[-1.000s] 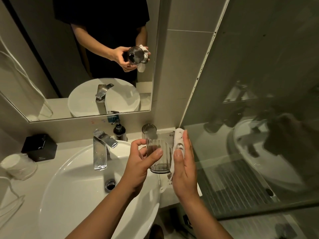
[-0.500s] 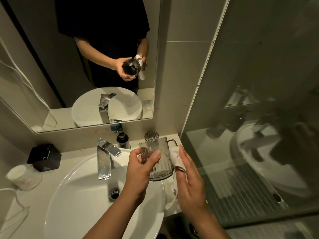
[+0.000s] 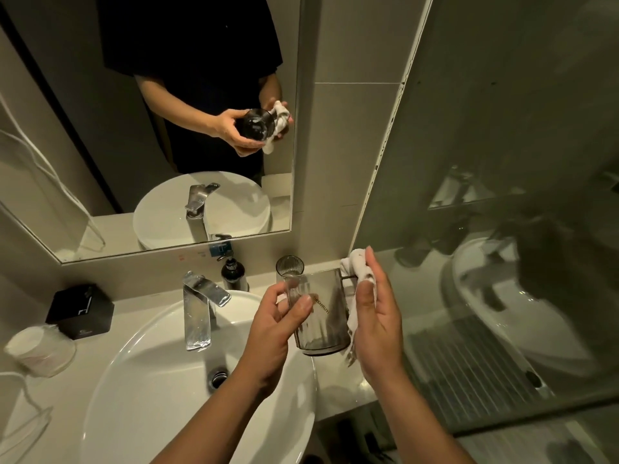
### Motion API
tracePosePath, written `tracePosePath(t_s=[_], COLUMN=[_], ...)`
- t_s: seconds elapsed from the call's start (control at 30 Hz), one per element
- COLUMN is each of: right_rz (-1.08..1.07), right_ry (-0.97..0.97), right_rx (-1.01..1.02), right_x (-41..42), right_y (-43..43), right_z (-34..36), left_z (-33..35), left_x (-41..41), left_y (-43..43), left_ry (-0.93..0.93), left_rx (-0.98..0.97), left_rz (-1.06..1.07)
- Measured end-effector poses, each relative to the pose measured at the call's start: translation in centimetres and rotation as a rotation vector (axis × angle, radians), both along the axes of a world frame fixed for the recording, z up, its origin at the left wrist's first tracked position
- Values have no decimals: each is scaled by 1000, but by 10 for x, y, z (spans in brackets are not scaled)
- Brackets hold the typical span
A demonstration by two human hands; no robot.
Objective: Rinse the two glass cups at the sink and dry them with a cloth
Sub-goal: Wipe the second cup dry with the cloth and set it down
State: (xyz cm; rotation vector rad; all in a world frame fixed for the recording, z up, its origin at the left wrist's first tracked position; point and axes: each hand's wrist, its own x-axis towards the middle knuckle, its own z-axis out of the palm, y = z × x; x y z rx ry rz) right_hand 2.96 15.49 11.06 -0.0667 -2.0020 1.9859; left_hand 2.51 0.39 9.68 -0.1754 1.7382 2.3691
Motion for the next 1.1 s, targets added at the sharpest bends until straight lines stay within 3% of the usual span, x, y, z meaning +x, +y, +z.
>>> tracePosePath(t_s=[0.17, 0.3, 0.53, 0.77, 0.9, 1.1], right_rz=[-51, -26, 14, 37, 6, -4], right_ry=[69, 77, -30, -74, -16, 143], right_rx=[126, 156, -58, -30, 79, 435], right_x=[2, 8, 15, 17, 14, 10], right_y=[-8, -18, -23, -20, -20, -20], right_z=[-2, -1, -10, -20, -15, -21], left_z=[2, -1, -6, -2, 4, 9], left_x=[-2, -5, -3, -5, -6, -4], left_y=[3, 3, 8, 5, 7, 11], left_ry=[22, 19, -13, -11, -6, 6], left_rx=[-90, -196, -51, -8, -17, -90], left_rz=[-61, 10, 103, 71, -19, -8])
